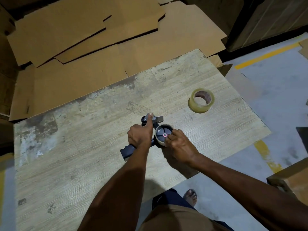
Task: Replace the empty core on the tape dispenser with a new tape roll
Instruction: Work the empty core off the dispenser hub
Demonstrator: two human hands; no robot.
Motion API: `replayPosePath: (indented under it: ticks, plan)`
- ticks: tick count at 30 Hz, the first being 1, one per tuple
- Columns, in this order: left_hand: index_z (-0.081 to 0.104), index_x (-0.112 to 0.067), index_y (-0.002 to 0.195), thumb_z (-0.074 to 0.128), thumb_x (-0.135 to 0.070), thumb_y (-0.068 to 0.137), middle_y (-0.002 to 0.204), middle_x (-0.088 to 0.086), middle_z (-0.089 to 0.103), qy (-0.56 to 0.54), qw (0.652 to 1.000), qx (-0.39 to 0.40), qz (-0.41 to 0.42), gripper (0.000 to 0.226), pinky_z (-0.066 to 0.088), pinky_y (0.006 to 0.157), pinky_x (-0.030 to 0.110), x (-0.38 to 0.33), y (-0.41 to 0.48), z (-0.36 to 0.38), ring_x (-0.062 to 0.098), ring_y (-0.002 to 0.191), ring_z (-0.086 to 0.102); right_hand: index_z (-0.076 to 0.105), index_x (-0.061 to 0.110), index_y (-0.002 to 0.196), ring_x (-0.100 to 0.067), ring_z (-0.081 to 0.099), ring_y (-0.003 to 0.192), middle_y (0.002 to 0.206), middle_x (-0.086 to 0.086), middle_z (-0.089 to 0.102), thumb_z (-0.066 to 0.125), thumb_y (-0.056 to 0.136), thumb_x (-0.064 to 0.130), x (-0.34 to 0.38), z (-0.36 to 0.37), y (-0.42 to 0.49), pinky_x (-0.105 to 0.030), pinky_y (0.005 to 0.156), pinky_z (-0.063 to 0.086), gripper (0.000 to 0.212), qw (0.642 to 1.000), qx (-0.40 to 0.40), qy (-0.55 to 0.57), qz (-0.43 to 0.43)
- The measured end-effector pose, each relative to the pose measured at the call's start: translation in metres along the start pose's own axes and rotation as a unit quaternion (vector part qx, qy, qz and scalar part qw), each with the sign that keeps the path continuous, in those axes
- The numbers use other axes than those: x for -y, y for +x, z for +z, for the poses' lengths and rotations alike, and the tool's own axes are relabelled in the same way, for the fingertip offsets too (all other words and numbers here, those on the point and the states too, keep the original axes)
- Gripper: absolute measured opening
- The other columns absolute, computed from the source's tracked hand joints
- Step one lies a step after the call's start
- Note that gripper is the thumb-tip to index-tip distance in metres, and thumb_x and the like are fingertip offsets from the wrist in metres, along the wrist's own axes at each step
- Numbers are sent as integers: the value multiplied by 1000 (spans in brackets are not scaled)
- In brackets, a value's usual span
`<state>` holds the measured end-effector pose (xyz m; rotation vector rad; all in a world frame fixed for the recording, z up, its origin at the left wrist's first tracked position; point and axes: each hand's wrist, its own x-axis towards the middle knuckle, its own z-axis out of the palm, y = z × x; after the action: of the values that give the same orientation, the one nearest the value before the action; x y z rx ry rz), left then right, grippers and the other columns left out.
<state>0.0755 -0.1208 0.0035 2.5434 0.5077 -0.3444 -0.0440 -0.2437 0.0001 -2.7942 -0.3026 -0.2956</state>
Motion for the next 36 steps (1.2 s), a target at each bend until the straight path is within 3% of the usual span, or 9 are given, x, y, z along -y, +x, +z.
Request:
replayPosePath:
  ticks: [5,7,9,12,16,19,23,27,36]
  plan:
    - [74,-6,89,38,-99,74,100,14,73,15,1000,2,8,102,46,73,37,1,-2,0,33,101,66,72,12,88,-26,56,81,81,-4,65,76,75,14,-19,-7,-11,-38,70,48,14,997,14,76,28]
    - [74,-6,90,38,-99,74,101,14,73,11,1000,2,4,102,48,76,38,1,-1,0,33,102,66,73,9,92,-27,56,81,83,-7,67,66,85,13,-27,-12,-5,-39,73,46,11,988,-41,99,116]
    - [74,-6,91,38,-99,75,102,14,72,13,1000,2,4,101,46,75,38,0,-2,-1,33,102,65,77,6,101,-31,60,84,87,-11,72,70,91,13,-33,-13,6,-37,77,45,14,971,-71,99,206]
    - [73,-6,89,38,-98,76,102,14,72,17,1000,4,6,100,42,73,37,0,-2,0,33,101,65,78,5,105,-35,67,81,89,-16,77,72,94,21,-36,-11,29,-39,74,53,21,959,-10,112,261]
    - [74,-6,88,36,-101,73,98,13,73,15,1000,1,2,103,44,72,36,1,-1,1,33,97,66,72,3,90,-39,65,79,83,-20,70,64,90,10,-32,-14,52,-36,60,44,10,973,101,61,196]
    - [73,-6,87,38,-100,74,98,12,72,15,1000,4,-1,101,42,72,36,0,-1,2,32,97,66,66,-2,110,-39,61,95,97,-23,66,69,88,11,-26,-19,64,-38,68,39,26,980,161,-20,112]
    - [73,-6,87,36,-99,75,98,13,72,23,1000,1,7,101,44,73,36,0,0,2,31,97,65,61,1,117,-33,61,101,110,-18,68,56,98,16,-28,-23,77,-39,80,47,25,943,277,-182,-6]
    - [74,-5,91,36,-98,77,101,14,72,31,999,2,12,101,41,73,36,0,0,2,32,101,64,66,-1,116,-32,64,104,116,-20,65,55,99,12,-28,-36,93,-36,76,46,23,922,353,-155,19]
    - [71,-7,82,37,-100,74,91,13,70,17,1000,-4,-4,99,46,69,36,-1,0,3,32,90,66,70,1,81,-38,63,85,87,-23,69,60,93,18,-44,-41,77,-36,67,32,23,942,326,-80,3]
